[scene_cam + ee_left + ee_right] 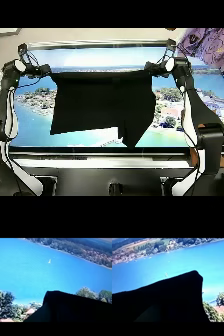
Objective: Fold the clothes and pants, and hang the long-sleeved shirts on hangers.
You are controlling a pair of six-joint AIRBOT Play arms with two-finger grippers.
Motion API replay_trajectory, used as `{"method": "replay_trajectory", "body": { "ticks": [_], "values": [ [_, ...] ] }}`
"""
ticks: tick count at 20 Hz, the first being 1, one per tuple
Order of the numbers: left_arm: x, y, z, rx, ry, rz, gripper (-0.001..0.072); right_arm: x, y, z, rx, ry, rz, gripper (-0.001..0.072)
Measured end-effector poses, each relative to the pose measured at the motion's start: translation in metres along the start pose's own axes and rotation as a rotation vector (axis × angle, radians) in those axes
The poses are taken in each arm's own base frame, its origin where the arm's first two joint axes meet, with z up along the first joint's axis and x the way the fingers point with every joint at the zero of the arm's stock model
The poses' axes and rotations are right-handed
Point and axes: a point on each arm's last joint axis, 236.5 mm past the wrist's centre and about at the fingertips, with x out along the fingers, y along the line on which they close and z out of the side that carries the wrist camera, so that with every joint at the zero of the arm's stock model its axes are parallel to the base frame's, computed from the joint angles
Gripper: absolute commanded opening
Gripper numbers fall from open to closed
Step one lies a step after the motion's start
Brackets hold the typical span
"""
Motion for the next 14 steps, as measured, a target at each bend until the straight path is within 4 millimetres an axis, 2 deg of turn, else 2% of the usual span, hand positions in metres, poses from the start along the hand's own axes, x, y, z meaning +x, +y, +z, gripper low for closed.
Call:
{"method": "replay_trajectory", "body": {
  "ticks": [3,10,12,14],
  "values": [
    [0.000,0.001,-0.024,-0.004,0.103,0.005,0.0017,0.003,-0.008,-0.017,-0.008,0.070,-0.032,0.0027],
    [-0.005,0.011,-0.133,-0.024,0.502,0.029,0.0018,-0.001,-0.037,-0.069,-0.033,0.286,-0.144,0.0028],
    [-0.007,0.013,-0.152,-0.034,0.565,0.035,0.0018,0.004,-0.044,-0.084,-0.032,0.340,-0.164,0.0028],
    [-0.007,0.014,-0.162,-0.045,0.598,0.040,0.0019,0.010,-0.050,-0.098,-0.029,0.388,-0.180,0.0029]
  ]
}}
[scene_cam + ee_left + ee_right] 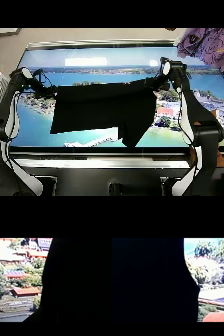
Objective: Fold the clothes and pants, and hang the long-sleeved shirts on hangers.
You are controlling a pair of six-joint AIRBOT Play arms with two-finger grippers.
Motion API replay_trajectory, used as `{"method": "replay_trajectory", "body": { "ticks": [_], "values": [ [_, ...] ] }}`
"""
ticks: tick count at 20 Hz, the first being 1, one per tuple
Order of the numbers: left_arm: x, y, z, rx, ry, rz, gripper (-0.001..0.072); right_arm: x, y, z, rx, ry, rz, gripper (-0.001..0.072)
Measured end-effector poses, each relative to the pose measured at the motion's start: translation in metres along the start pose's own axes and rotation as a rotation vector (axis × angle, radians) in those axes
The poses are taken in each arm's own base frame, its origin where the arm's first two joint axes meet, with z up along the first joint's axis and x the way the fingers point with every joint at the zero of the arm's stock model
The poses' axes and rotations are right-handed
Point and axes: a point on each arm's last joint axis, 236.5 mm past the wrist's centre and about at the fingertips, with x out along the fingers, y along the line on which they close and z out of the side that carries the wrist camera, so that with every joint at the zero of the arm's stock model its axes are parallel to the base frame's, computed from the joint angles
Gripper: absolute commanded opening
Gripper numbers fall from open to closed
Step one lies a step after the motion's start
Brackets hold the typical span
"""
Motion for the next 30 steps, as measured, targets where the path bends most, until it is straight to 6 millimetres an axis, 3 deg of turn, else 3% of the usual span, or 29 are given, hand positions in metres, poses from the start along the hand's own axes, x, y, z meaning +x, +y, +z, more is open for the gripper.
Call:
{"method": "replay_trajectory", "body": {
  "ticks": [1,2,4,5,6,7,9,11,14,16,19,22,25,27,30],
  "values": [
    [0.001,0.000,-0.004,-0.004,0.014,0.001,0.0025,0.005,-0.001,-0.004,0.001,0.018,-0.005,0.0032],
    [0.003,0.001,-0.006,-0.011,0.024,0.002,0.0110,0.011,-0.003,-0.008,0.002,0.035,-0.009,0.0083],
    [0.005,0.001,-0.009,-0.028,0.037,0.002,0.0479,0.021,-0.003,-0.015,0.007,0.067,-0.008,0.0293],
    [0.005,0.001,-0.009,-0.034,0.038,-0.001,0.0598,0.025,-0.001,-0.018,0.014,0.080,0.004,0.0379],
    [0.003,-0.001,-0.008,-0.043,0.034,-0.008,0.0637,0.026,0.002,-0.020,0.019,0.089,0.016,0.0386],
    [-0.002,-0.003,-0.005,-0.054,0.023,-0.017,0.0639,0.025,0.006,-0.022,0.020,0.097,0.031,0.0431],
    [-0.025,-0.002,0.008,-0.062,-0.030,-0.030,0.0638,0.012,0.011,-0.019,-0.011,0.085,0.051,0.0449],
    [-0.061,0.004,0.020,-0.076,-0.103,-0.039,0.0638,-0.019,0.004,-0.011,-0.065,0.051,0.051,0.0454],
    [-0.114,0.030,0.020,-0.102,-0.181,-0.040,0.0637,-0.072,-0.035,-0.003,-0.097,0.017,0.024,0.0454],
    [-0.134,0.050,0.005,-0.140,-0.191,-0.059,0.0637,-0.097,-0.066,-0.015,-0.058,0.033,0.051,0.0454],
    [-0.138,0.073,-0.035,-0.219,-0.148,-0.104,0.0637,-0.106,-0.090,-0.071,0.039,0.138,0.188,0.0454],
    [-0.130,0.083,-0.071,-0.282,-0.112,-0.130,0.0637,-0.095,-0.087,-0.148,0.128,0.248,0.315,0.0454],
    [-0.119,0.084,-0.095,-0.312,-0.081,-0.145,0.0637,-0.077,-0.065,-0.216,0.231,0.299,0.440,0.0453],
    [-0.114,0.083,-0.102,-0.319,-0.068,-0.148,0.0637,-0.066,-0.044,-0.246,0.296,0.307,0.523,0.0453],
    [-0.109,0.081,-0.107,-0.320,-0.060,-0.151,0.0637,-0.048,-0.016,-0.276,0.323,0.307,0.569,0.0454]
  ]
}}
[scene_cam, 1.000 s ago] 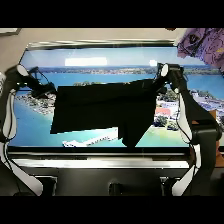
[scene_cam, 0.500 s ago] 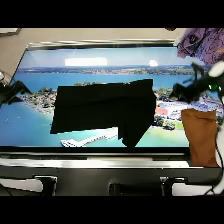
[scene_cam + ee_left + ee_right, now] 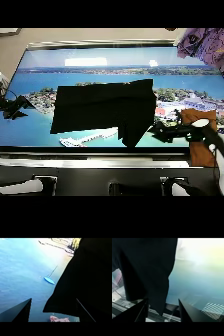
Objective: Fold the clothes and pants, and hang the long-sleeved shirts on hangers.
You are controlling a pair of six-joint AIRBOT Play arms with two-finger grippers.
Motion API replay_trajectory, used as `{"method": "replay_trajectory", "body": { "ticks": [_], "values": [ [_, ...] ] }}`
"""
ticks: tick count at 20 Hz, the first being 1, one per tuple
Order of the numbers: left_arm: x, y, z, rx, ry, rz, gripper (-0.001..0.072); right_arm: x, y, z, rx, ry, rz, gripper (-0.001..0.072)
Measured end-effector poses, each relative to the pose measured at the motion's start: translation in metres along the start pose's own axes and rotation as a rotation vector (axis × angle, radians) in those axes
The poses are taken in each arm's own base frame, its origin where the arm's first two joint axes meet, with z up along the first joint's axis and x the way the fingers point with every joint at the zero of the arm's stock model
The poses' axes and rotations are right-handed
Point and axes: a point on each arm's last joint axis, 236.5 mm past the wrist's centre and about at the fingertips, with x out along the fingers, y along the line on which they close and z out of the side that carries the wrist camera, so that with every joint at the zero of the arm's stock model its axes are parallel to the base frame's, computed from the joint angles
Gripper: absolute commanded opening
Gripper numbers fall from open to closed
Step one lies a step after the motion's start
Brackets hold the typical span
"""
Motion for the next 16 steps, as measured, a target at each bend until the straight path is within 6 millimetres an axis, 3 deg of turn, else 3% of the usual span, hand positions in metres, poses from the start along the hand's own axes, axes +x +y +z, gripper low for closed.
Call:
{"method": "replay_trajectory", "body": {
  "ticks": [5,7,9,10,14,16],
  "values": [
    [0.004,0.000,-0.003,-0.002,0.009,-0.001,0.0637,0.040,0.009,-0.005,-0.006,-0.068,-0.026,0.0442],
    [0.004,0.000,-0.003,-0.003,0.011,-0.001,0.0636,0.050,0.010,-0.003,0.020,-0.083,-0.024,0.0333],
    [0.005,0.000,-0.003,-0.018,0.012,-0.001,0.0513,0.059,0.009,0.001,0.042,-0.099,-0.020,0.0114],
    [0.005,0.001,-0.004,-0.028,0.014,-0.001,0.0516,0.061,0.008,0.003,0.045,-0.106,-0.019,0.0030],
    [0.021,0.012,-0.017,-0.053,0.055,-0.010,0.0519,0.064,0.015,0.011,0.039,-0.125,0.001,0.0028],
    [0.037,0.016,-0.031,-0.067,0.090,-0.063,0.0558,0.063,0.021,0.014,0.024,-0.129,0.008,0.0029]
  ]
}}
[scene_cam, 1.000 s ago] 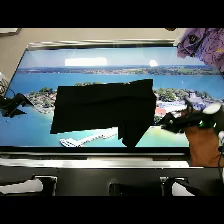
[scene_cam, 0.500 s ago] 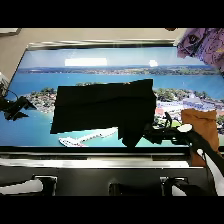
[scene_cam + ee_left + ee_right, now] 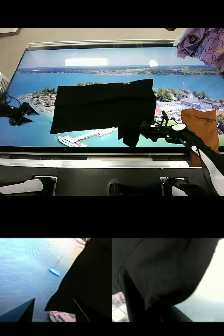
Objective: Fold the clothes and pants, and hang the long-sleeved shirts on hangers.
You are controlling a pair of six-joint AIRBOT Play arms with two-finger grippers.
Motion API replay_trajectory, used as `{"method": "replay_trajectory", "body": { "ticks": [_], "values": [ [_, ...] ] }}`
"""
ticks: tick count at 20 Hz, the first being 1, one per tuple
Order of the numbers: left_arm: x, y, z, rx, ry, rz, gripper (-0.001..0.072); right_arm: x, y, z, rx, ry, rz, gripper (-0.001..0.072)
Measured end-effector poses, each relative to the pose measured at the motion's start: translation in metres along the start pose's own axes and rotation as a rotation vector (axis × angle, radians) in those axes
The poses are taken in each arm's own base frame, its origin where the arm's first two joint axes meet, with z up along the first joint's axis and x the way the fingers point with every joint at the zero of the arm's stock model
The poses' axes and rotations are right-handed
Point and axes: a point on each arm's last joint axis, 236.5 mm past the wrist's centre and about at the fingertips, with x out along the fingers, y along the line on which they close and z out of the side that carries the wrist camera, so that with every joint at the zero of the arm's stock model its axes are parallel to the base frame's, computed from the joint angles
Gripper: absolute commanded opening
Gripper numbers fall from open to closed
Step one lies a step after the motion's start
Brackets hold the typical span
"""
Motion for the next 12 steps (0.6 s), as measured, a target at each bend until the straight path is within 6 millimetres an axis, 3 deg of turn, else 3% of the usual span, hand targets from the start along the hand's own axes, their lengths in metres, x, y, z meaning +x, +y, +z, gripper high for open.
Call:
{"method": "replay_trajectory", "body": {
  "ticks": [6,12],
  "values": [
    [0.046,0.007,-0.046,-0.029,0.104,-0.149,0.0558,-0.005,0.017,-0.001,-0.021,0.018,0.041,0.0029],
    [0.062,0.007,-0.062,-0.038,0.135,-0.192,0.0558,-0.008,0.024,-0.001,-0.026,0.019,0.059,0.0029]
  ]
}}
